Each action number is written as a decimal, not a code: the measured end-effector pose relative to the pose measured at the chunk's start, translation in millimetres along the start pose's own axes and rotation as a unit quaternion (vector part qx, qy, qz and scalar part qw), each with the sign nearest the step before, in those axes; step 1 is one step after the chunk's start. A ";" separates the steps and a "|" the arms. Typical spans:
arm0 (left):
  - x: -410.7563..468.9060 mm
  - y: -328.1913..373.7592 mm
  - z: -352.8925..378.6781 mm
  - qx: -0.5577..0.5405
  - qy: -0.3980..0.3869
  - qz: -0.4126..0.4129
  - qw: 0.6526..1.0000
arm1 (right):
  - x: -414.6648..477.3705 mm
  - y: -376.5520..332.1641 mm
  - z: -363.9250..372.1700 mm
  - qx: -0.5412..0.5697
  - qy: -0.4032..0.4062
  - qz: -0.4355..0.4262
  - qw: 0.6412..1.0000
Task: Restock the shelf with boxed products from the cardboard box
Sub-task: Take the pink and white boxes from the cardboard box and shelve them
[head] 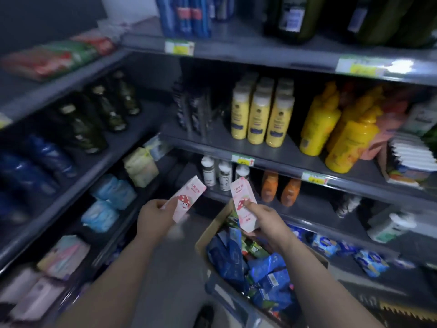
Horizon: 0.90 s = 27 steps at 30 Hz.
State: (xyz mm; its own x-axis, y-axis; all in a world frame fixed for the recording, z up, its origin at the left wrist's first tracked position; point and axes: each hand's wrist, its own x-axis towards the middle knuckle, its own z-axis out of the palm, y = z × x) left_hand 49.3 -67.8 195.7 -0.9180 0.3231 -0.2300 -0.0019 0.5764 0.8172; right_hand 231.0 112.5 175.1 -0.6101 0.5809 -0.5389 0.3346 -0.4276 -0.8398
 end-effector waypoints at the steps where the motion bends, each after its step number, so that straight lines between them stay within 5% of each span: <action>1: -4.8 -4.4 -12.1 -0.024 0.004 -0.012 1.000 | -1.4 -3.7 9.8 -0.014 -0.015 -0.003 1.000; 7: -36.3 -31.2 -80.7 -0.115 0.017 -0.084 0.990 | -24.0 -30.2 80.8 -0.094 -0.112 -0.040 0.988; 15: -83.1 -57.4 -179.9 -0.139 0.164 -0.126 0.968 | -78.9 -56.0 190.2 -0.184 -0.240 -0.117 0.946; 27: -223.9 -136.6 -382.1 -0.268 0.334 -0.047 0.903 | -218.7 -35.4 390.8 -0.267 -0.407 -0.198 0.850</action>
State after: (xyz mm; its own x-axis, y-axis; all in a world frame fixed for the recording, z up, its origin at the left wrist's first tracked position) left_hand 103.6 -505.6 337.5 -0.9381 -0.3350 -0.0879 -0.1195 0.0751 0.9900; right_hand 72.0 -270.1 348.7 -0.9734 -0.1601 -0.1640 0.1321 0.1927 -0.9723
